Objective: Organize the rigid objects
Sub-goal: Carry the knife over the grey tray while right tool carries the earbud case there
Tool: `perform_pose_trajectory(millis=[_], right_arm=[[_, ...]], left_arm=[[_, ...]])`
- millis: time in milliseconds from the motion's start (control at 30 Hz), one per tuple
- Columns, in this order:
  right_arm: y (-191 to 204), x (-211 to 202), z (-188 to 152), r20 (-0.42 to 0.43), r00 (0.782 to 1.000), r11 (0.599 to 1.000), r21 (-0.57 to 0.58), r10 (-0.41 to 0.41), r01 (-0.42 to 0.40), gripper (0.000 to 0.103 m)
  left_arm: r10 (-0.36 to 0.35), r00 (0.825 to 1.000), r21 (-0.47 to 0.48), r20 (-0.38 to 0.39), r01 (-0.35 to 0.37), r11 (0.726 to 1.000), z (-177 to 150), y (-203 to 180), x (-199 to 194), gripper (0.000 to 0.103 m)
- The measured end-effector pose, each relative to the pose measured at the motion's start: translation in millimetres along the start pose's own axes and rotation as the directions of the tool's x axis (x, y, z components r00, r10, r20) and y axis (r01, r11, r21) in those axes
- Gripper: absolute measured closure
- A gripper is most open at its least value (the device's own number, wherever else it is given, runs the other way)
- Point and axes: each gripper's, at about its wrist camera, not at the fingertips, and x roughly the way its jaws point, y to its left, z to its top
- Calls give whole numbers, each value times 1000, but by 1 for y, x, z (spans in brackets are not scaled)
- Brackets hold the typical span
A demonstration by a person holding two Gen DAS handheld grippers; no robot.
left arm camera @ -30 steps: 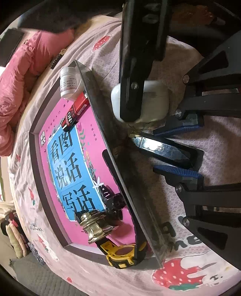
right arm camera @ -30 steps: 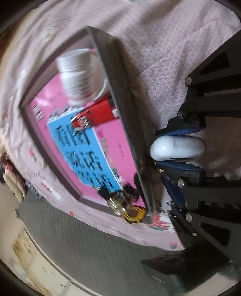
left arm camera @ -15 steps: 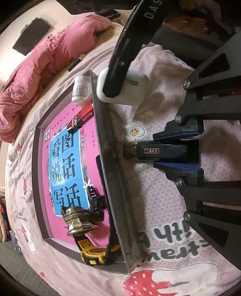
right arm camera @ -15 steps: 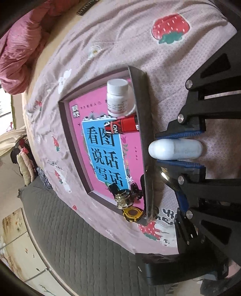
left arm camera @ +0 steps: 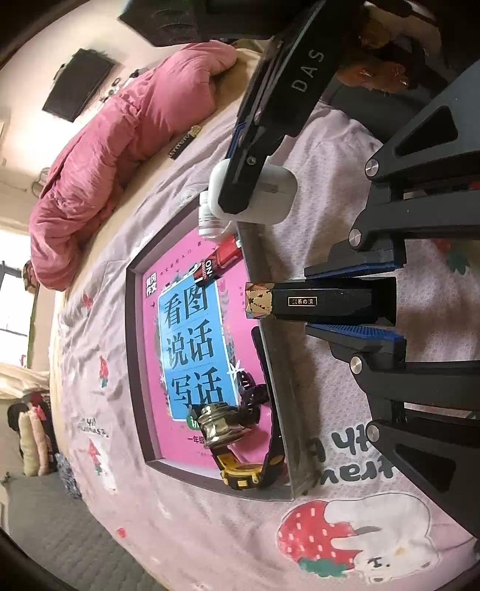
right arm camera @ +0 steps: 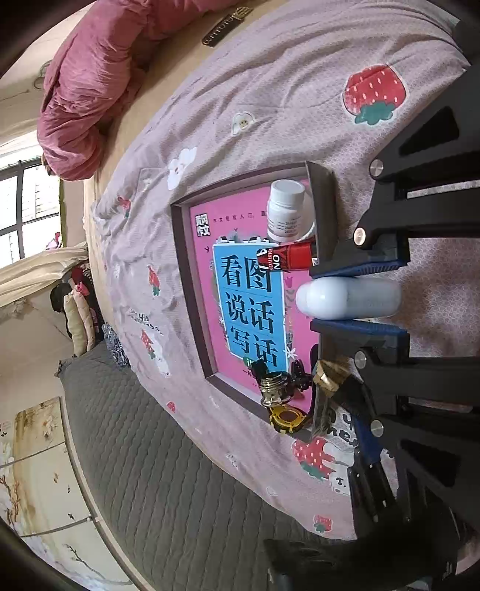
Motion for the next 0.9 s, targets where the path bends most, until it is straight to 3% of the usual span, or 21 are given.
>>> perform_pose_trajectory(millis=[300,900], right_arm=[[1,-6,6,30,1000,1000,-9,-6,6,82],[0,-13,25,72,997,1000,-15,-6,8,82]], left_arm=[[71,995,-7,67,-70,997,21,-4,-15,81],[69,991,-24,111,-67,997,48,-12,-16,80]])
